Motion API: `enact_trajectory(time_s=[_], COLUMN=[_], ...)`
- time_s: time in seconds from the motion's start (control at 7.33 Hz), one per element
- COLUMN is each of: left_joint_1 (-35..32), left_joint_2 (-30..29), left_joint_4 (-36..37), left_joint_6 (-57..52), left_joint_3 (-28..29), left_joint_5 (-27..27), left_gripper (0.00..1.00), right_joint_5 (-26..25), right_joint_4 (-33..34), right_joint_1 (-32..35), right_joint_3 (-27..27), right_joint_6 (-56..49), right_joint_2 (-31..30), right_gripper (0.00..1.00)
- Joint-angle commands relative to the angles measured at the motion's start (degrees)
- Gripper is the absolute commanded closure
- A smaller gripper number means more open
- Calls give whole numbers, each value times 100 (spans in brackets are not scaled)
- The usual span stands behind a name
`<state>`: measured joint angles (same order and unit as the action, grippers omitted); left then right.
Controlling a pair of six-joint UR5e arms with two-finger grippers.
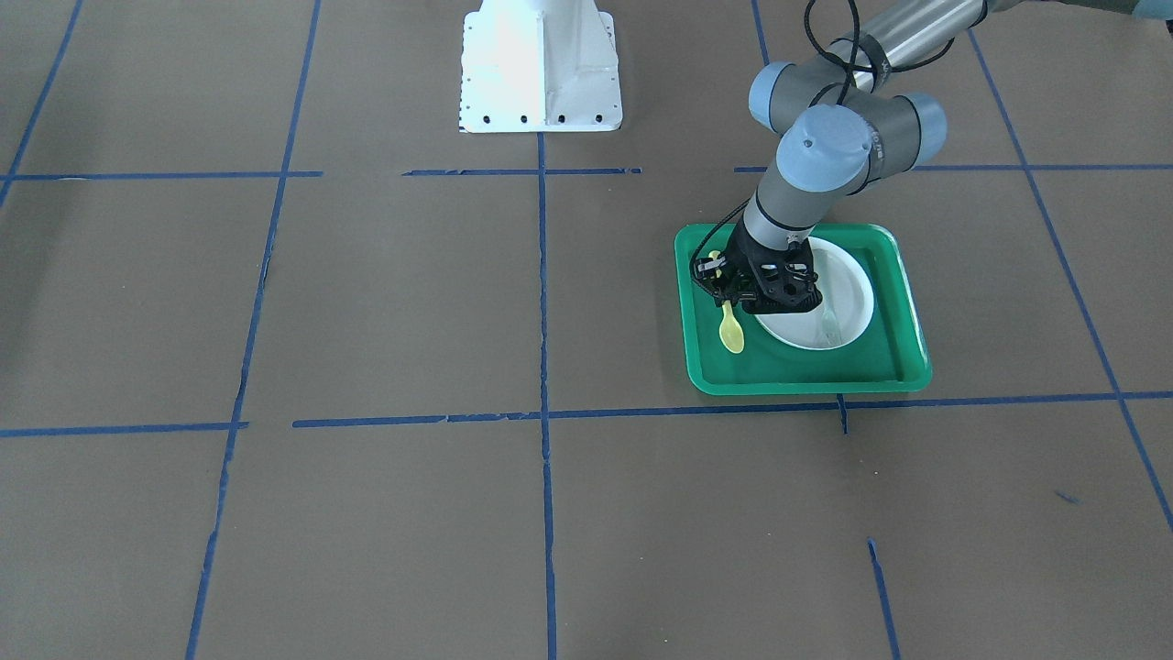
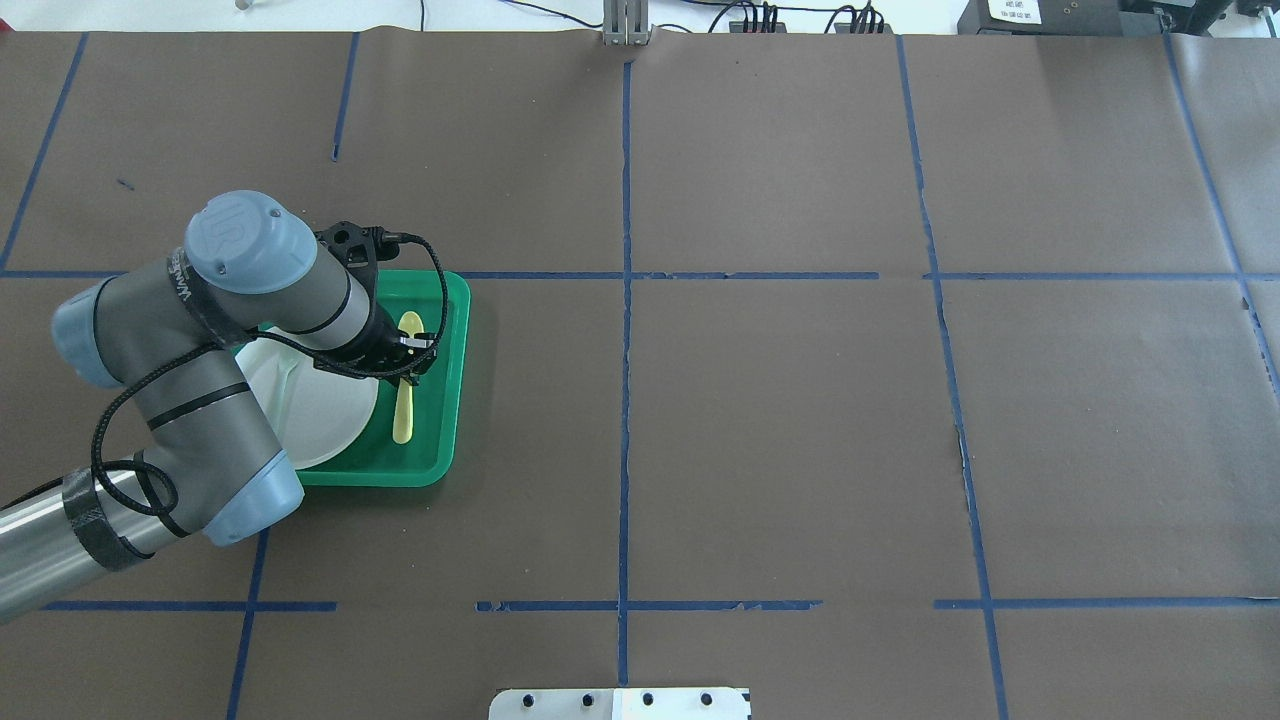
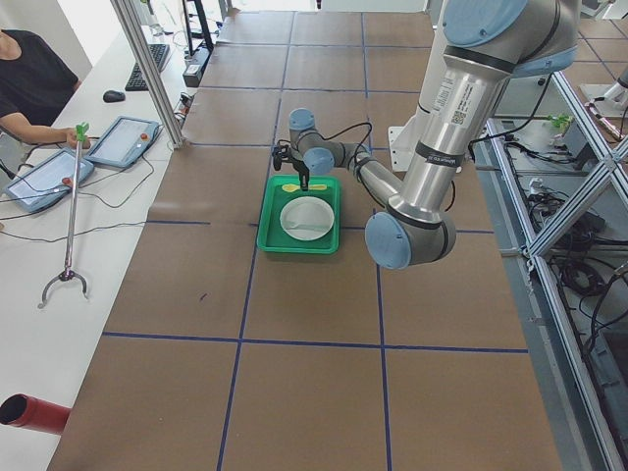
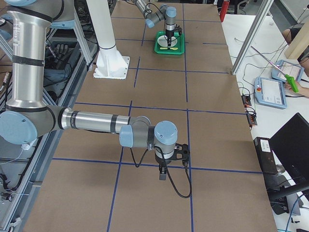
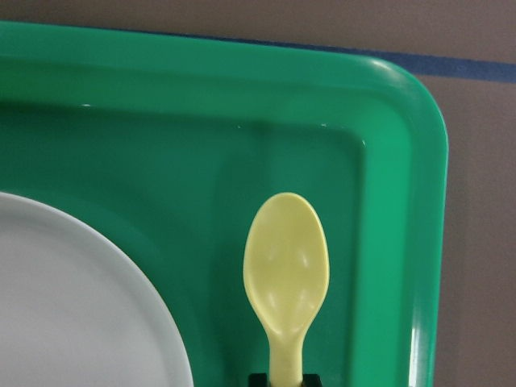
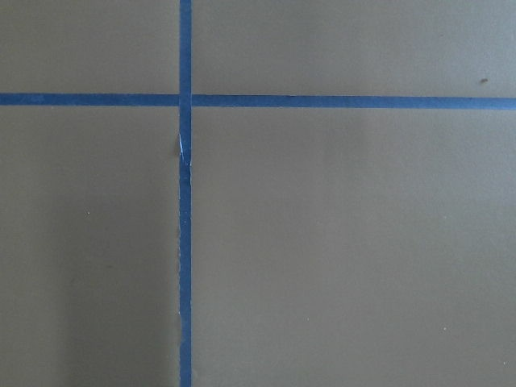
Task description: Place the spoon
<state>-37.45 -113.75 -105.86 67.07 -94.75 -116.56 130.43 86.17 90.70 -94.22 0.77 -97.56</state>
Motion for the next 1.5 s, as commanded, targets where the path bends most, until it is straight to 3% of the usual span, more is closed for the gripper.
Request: enact_trajectory(time_s=[0.0, 0.14, 0.27, 0.55, 0.82, 0.95, 1.09, 1.36], left_joint_1=[1, 1, 1, -8, -226, -445, -726, -1673], left_joint_2=[20, 20, 11, 28, 64, 46, 37, 54], left_joint_4=[-75, -75, -58, 3, 536, 1079, 1494, 1709], left_joint_6=[-9, -9, -1, 0, -27, -523, -867, -1909], left_joint_3=[44, 44, 27, -148, -778, -1182, -1508, -1634], left_joint_5=[11, 11, 2, -24, -42, -42, -42, -51], left_gripper=[66, 49, 42, 43, 43, 0, 0, 0], right_joint_5=[0, 0, 0, 0, 0, 0, 0, 0], right_joint_4=[5, 5, 5, 5, -3, 5, 5, 5], right_joint_1=[0, 0, 0, 0, 0, 0, 0, 0], right_joint_3=[0, 0, 0, 0, 0, 0, 0, 0], right_joint_6=[-6, 2, -6, 2, 2, 2, 2, 2], right_joint_2=[0, 0, 0, 0, 0, 0, 0, 0], right_gripper=[0, 0, 0, 0, 0, 0, 0, 0])
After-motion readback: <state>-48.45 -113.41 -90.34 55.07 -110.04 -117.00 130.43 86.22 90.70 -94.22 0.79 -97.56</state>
